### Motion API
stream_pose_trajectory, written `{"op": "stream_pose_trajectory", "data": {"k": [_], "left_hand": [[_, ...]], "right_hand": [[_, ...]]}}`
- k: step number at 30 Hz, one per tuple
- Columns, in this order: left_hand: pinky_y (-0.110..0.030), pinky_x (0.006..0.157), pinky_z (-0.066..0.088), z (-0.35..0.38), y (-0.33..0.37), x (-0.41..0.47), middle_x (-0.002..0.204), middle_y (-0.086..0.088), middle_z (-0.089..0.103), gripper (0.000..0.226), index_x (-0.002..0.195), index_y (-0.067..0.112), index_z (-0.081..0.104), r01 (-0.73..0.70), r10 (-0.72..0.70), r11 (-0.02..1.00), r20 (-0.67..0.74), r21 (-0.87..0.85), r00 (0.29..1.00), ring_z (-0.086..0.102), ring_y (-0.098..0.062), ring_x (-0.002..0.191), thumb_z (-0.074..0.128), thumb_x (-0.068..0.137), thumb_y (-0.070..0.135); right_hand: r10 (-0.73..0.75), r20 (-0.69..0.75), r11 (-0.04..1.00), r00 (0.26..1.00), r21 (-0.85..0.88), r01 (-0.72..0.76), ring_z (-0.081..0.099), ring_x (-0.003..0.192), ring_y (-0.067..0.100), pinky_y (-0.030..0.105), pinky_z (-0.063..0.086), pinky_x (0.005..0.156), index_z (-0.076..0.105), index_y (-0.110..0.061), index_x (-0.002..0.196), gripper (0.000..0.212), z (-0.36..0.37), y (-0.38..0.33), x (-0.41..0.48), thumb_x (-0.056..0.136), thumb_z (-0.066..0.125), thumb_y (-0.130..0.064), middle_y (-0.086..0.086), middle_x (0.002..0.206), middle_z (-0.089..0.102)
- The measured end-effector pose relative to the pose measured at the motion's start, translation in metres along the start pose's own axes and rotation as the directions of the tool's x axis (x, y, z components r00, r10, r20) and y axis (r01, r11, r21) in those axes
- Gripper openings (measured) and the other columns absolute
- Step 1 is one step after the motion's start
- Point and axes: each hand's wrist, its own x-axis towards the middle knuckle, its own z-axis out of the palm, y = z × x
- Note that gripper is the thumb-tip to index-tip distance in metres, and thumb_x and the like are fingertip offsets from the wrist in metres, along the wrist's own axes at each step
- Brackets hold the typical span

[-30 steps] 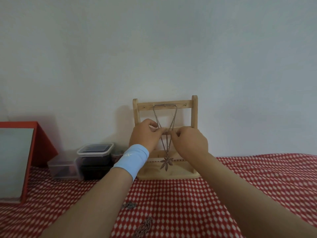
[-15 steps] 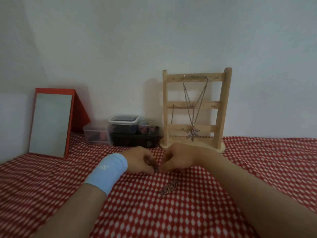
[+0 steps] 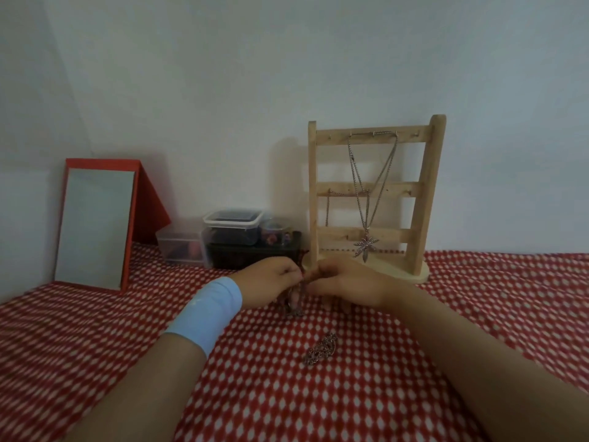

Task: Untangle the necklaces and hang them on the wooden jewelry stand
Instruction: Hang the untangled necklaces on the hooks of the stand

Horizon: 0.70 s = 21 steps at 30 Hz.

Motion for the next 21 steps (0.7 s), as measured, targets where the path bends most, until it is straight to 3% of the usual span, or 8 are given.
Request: {"op": "stream_pose_trajectory", "data": {"k": [3,6,10,14,18,21], "left_hand": [[-0.022,0.082,0.048,-0.003,0.018,0.011,0.09,0.008,0.067,0.023,0.105,0.017,0.067,-0.034,0.033,0.999,-0.03,-0.034,0.999,0.063,-0.007,0.086,0.049,0.1,0.03],[-0.023,0.071,0.052,-0.009,0.033,0.02,0.071,0.004,0.062,0.028,0.106,0.005,0.065,-0.026,0.03,0.993,0.032,-0.118,0.999,0.059,-0.007,0.062,0.05,0.1,0.028],[-0.024,0.061,0.051,-0.009,0.042,0.027,0.059,0.005,0.045,0.025,0.108,0.004,0.061,-0.004,0.044,0.953,0.124,-0.304,0.991,0.039,-0.006,0.044,0.047,0.102,0.024],[-0.019,0.048,0.04,-0.005,0.04,0.029,0.055,0.006,0.038,0.025,0.115,0.001,0.057,0.083,0.01,0.914,0.228,-0.397,0.974,0.031,-0.007,0.045,0.046,0.102,0.02],[-0.022,0.056,0.042,-0.006,0.038,0.03,0.062,0.005,0.048,0.024,0.105,0.01,0.067,0.082,-0.043,0.979,0.208,-0.185,0.977,0.044,-0.008,0.052,0.051,0.1,0.028],[-0.029,0.069,0.054,-0.013,0.033,0.028,0.078,0.003,0.067,0.025,0.096,0.022,0.072,0.021,-0.017,1.0,0.148,-0.024,0.989,0.06,-0.019,0.068,0.057,0.095,0.041]], "right_hand": [[0.005,0.053,0.989,0.999,0.146,-0.013,0.072,0.086,0.016,0.03,0.059,0.076,0.076,-0.015,0.109,0.021,-0.007,0.0,0.0,0.094,0.071,-0.028,0.004,0.102,0.078],[0.03,-0.017,0.962,0.999,0.271,-0.024,0.07,0.088,0.021,0.037,0.058,0.09,0.077,-0.009,0.103,0.016,-0.021,0.004,-0.003,0.094,0.07,-0.021,0.01,0.1,0.077],[0.045,-0.042,0.929,0.998,0.37,-0.026,0.058,0.067,0.019,0.036,0.056,0.077,0.07,-0.009,0.082,0.019,-0.037,0.008,-0.012,0.098,0.065,-0.017,0.001,0.067,0.06],[0.082,-0.026,0.936,0.996,0.346,-0.068,0.041,0.051,0.01,0.029,0.047,0.064,0.069,-0.008,0.084,0.019,-0.044,0.009,-0.018,0.098,0.064,-0.019,-0.007,0.054,0.041],[0.116,-0.087,0.979,0.989,0.181,-0.099,0.049,0.058,0.013,0.029,0.049,0.064,0.072,-0.003,0.086,0.027,-0.044,0.013,-0.019,0.095,0.07,-0.028,0.003,0.063,0.052],[0.133,-0.072,0.986,0.989,0.112,-0.124,0.053,0.058,0.011,0.029,0.049,0.063,0.077,-0.01,0.09,0.022,-0.046,0.017,-0.019,0.093,0.072,-0.031,-0.004,0.06,0.06]]}}
